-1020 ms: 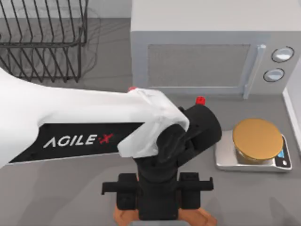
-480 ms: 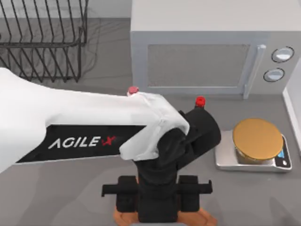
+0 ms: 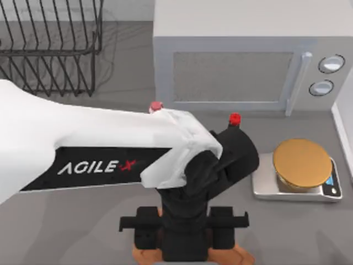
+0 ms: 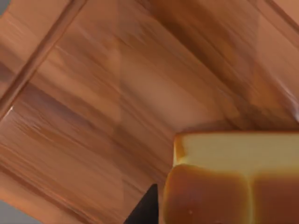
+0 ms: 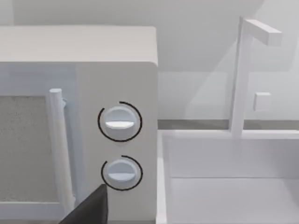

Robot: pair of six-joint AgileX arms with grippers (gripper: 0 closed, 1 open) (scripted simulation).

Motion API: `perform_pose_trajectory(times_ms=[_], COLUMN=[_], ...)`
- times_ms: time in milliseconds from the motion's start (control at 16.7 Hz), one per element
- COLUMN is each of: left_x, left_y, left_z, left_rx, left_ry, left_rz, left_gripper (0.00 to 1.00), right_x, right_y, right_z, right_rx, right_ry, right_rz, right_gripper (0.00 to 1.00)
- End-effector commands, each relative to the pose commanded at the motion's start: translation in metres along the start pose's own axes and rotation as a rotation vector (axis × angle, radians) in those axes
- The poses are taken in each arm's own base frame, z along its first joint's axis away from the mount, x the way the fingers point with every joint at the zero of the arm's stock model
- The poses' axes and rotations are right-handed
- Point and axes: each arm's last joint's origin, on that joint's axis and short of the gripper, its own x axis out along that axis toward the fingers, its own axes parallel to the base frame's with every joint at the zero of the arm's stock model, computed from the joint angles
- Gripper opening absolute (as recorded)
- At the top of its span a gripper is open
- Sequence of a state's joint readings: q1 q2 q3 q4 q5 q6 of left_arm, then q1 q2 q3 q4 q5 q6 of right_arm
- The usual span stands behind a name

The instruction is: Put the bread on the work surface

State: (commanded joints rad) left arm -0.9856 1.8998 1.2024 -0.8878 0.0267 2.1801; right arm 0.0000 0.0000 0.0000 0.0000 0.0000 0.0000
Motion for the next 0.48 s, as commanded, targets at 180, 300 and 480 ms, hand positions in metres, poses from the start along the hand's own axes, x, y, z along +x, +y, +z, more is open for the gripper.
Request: perform_pose_trajectory(times_ms=[180, 300, 480], left_x=[0.0000, 0.0000, 0.0000], left_y=[0.0000, 0.0000, 0.0000], left_z=[0.0000, 0.0000, 0.0000], left_rx=[0.000, 0.000, 0.000], left_ry=[0.000, 0.000, 0.000], left_rz=[0.000, 0.000, 0.000], left_gripper=[1.00, 1.00, 1.00], right_x=[0.0000, 0.0000, 0.0000], right_y=[0.0000, 0.0000, 0.0000], right_z=[0.0000, 0.0000, 0.0000], right_rx=[0.000, 0.000, 0.000], right_ry=[0.000, 0.000, 0.000], right_rz=[0.000, 0.000, 0.000], right_gripper=[1.00, 1.00, 1.00])
